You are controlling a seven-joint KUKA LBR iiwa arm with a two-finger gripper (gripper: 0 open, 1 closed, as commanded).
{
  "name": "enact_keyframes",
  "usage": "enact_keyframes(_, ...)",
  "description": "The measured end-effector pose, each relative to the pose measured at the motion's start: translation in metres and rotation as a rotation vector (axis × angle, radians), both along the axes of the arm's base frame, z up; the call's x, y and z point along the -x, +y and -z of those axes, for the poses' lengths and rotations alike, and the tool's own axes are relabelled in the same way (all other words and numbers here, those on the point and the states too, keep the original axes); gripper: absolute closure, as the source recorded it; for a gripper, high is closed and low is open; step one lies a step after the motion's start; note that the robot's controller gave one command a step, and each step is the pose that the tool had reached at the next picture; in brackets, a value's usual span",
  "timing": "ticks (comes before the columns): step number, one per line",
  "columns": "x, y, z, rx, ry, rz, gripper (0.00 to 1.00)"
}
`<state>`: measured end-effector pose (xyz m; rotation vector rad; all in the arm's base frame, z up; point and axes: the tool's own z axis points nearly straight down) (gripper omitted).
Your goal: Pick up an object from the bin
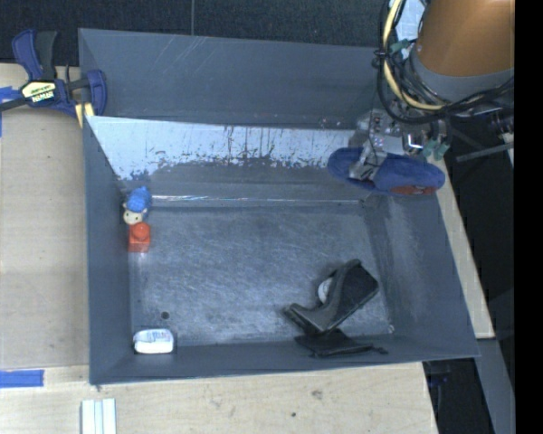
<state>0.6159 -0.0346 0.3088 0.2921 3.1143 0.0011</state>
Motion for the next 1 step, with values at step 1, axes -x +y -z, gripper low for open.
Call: enact_keyframes(1, 0.0043, -0.0336, -0.1315, 0.004, 0.0, -0.129, 1.0)
